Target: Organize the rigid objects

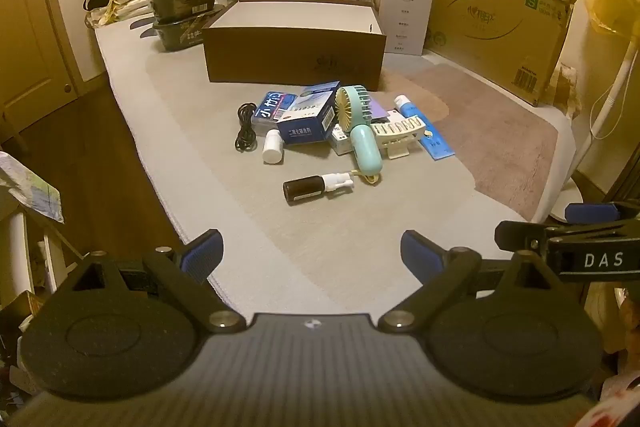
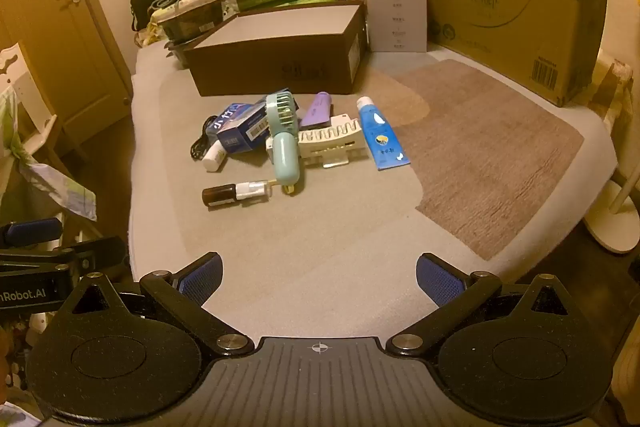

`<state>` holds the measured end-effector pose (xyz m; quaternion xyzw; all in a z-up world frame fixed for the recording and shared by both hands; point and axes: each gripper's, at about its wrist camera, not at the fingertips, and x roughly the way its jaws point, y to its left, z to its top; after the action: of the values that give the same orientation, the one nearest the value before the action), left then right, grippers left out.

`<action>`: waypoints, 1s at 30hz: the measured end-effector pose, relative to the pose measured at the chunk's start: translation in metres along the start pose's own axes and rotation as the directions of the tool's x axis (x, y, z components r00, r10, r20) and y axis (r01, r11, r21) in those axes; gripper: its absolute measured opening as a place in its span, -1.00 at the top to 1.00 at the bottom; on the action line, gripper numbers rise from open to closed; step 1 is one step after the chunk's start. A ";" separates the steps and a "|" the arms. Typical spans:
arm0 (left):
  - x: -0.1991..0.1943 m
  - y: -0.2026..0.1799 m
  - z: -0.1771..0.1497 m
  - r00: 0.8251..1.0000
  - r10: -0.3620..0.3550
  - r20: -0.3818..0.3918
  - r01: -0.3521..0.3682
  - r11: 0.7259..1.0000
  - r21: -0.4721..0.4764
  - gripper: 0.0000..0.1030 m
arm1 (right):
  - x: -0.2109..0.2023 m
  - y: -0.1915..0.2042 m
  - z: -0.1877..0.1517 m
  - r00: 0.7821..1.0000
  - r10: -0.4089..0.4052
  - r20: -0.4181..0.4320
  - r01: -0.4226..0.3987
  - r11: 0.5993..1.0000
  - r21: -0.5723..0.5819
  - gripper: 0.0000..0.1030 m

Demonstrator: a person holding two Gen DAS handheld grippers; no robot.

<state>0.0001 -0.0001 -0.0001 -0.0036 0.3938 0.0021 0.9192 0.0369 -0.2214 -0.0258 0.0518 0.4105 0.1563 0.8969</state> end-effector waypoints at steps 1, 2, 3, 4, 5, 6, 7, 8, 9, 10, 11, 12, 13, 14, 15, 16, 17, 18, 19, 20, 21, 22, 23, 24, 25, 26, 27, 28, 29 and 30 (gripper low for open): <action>0.000 0.000 0.000 1.000 0.000 0.001 0.000 1.000 0.001 -0.84 | 0.000 0.000 0.000 1.000 0.000 -0.003 0.000 1.000 0.001 -0.99; 0.000 0.000 0.000 1.000 0.001 0.001 -0.001 1.000 0.001 -0.84 | 0.000 0.000 0.000 1.000 0.000 -0.004 0.000 1.000 0.001 -0.99; 0.001 -0.001 0.000 1.000 0.001 0.000 -0.001 1.000 0.002 -0.84 | 0.001 0.000 0.000 1.000 0.001 -0.004 -0.001 1.000 0.001 -0.99; 0.001 -0.001 0.000 1.000 0.001 0.000 -0.001 1.000 0.002 -0.84 | 0.001 0.000 0.000 1.000 0.001 -0.004 -0.001 1.000 0.001 -0.99; 0.002 -0.001 0.000 1.000 0.000 0.000 0.000 1.000 0.003 -0.84 | 0.001 0.000 0.001 1.000 0.000 -0.004 0.000 1.000 0.001 -0.99; 0.002 -0.002 0.000 1.000 0.001 0.000 -0.001 1.000 0.003 -0.84 | 0.000 -0.001 0.000 1.000 0.000 -0.001 0.000 1.000 0.001 -0.99; 0.003 -0.002 0.000 1.000 0.000 0.001 0.000 1.000 0.004 -0.84 | 0.000 -0.001 0.000 1.000 0.000 -0.001 0.000 1.000 0.000 -0.99; 0.003 -0.003 0.000 1.000 0.000 0.001 0.000 1.000 0.005 -0.84 | 0.000 -0.001 0.000 1.000 0.000 0.000 0.000 1.000 0.000 -0.99; 0.000 0.000 0.000 1.000 -0.003 0.003 0.003 1.000 -0.002 -0.84 | 0.001 -0.001 0.000 1.000 -0.001 -0.001 0.001 1.000 0.001 -0.99; 0.000 0.000 0.000 1.000 -0.004 0.003 0.004 1.000 -0.002 -0.84 | 0.000 -0.001 0.000 1.000 -0.001 -0.001 0.001 1.000 0.000 -0.99; 0.000 0.000 0.000 1.000 -0.004 0.003 0.004 1.000 -0.002 -0.84 | 0.001 -0.001 0.000 1.000 0.000 -0.002 0.000 1.000 0.001 -0.99; 0.000 0.000 0.000 1.000 -0.004 0.003 0.004 1.000 -0.002 -0.84 | 0.001 -0.001 0.000 1.000 0.000 -0.002 0.000 1.000 0.001 -0.99; 0.000 0.000 0.000 1.000 -0.004 0.002 0.004 1.000 -0.002 -0.84 | 0.001 -0.001 0.000 1.000 0.000 -0.002 0.000 1.000 0.001 -0.99; 0.000 0.000 0.000 1.000 -0.004 0.002 0.004 1.000 -0.002 -0.84 | 0.001 -0.001 0.000 1.000 0.000 -0.003 0.000 1.000 0.001 -0.99; 0.000 0.000 0.000 1.000 -0.004 0.003 0.004 1.000 -0.002 -0.84 | 0.000 0.000 0.000 1.000 -0.001 -0.001 0.001 1.000 0.000 -0.99; 0.000 0.000 0.000 1.000 -0.003 0.003 0.003 1.000 -0.002 -0.84 | 0.000 0.000 0.000 1.000 -0.001 -0.001 0.001 1.000 0.000 -0.99; 0.000 0.000 0.000 1.000 -0.003 0.004 0.003 1.000 -0.003 -0.84 | 0.000 0.000 0.000 1.000 -0.002 -0.001 0.002 1.000 0.000 -0.99; 0.000 0.000 0.000 1.000 -0.004 0.004 0.004 1.000 -0.002 -0.84 | 0.000 0.000 0.000 1.000 -0.001 -0.001 0.001 1.000 0.000 -0.99; 0.000 0.000 0.000 1.000 -0.004 0.004 0.004 1.000 -0.002 -0.84 | 0.000 0.000 0.000 1.000 -0.001 -0.001 0.001 1.000 -0.001 -0.99; 0.000 0.000 0.000 1.000 -0.003 0.003 0.003 1.000 -0.003 -0.84 | 0.000 0.000 0.000 1.000 -0.001 -0.001 0.001 1.000 -0.001 -0.99; 0.000 0.000 0.000 1.000 -0.003 0.004 0.003 1.000 -0.003 -0.84 | 0.000 0.000 0.001 1.000 -0.001 -0.001 0.001 1.000 0.000 -0.99; 0.000 0.000 0.000 1.000 -0.004 0.004 0.004 1.000 -0.002 -0.84 | 0.000 0.000 0.001 1.000 -0.001 -0.001 0.001 1.000 0.000 -0.99; 0.000 0.000 0.000 1.000 -0.004 0.004 0.004 1.000 -0.003 -0.84 | 0.000 0.000 0.001 1.000 -0.001 -0.001 0.001 1.000 -0.001 -0.99; 0.000 0.000 0.000 1.000 -0.004 0.004 0.004 1.000 -0.003 -0.84 | 0.000 0.000 0.001 1.000 -0.002 -0.001 0.002 1.000 0.000 -0.99; 0.000 0.000 0.000 1.000 -0.005 0.004 0.005 1.000 -0.003 -0.84 | 0.000 0.000 0.001 1.000 -0.002 -0.001 0.002 1.000 0.000 -0.99; 0.000 0.000 0.000 1.000 -0.005 0.004 0.005 1.000 -0.003 -0.84 | 0.000 -0.001 0.001 1.000 -0.002 -0.001 0.002 1.000 0.001 -0.99; 0.000 0.000 0.000 1.000 -0.005 0.004 0.005 1.000 -0.003 -0.84 | 0.000 0.000 0.001 1.000 -0.002 0.000 0.002 1.000 0.000 -0.99; 0.000 0.000 0.000 1.000 -0.005 0.004 0.005 1.000 -0.003 -0.84 | 0.000 0.000 0.001 1.000 -0.002 0.000 0.002 1.000 0.000 -0.99; 0.000 0.000 0.000 1.000 -0.005 0.005 0.005 1.000 -0.003 -0.84 | 0.000 0.000 0.001 1.000 -0.002 0.000 0.002 1.000 -0.001 -0.99; 0.000 0.000 0.000 1.000 -0.005 0.005 0.005 1.000 -0.003 -0.84 | 0.000 -0.001 0.001 1.000 -0.002 0.000 0.002 1.000 -0.001 -0.99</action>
<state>-0.0001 0.0000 0.0002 -0.0060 0.3917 0.0004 0.9201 0.0378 -0.2218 -0.0254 0.0511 0.4107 0.1555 0.8970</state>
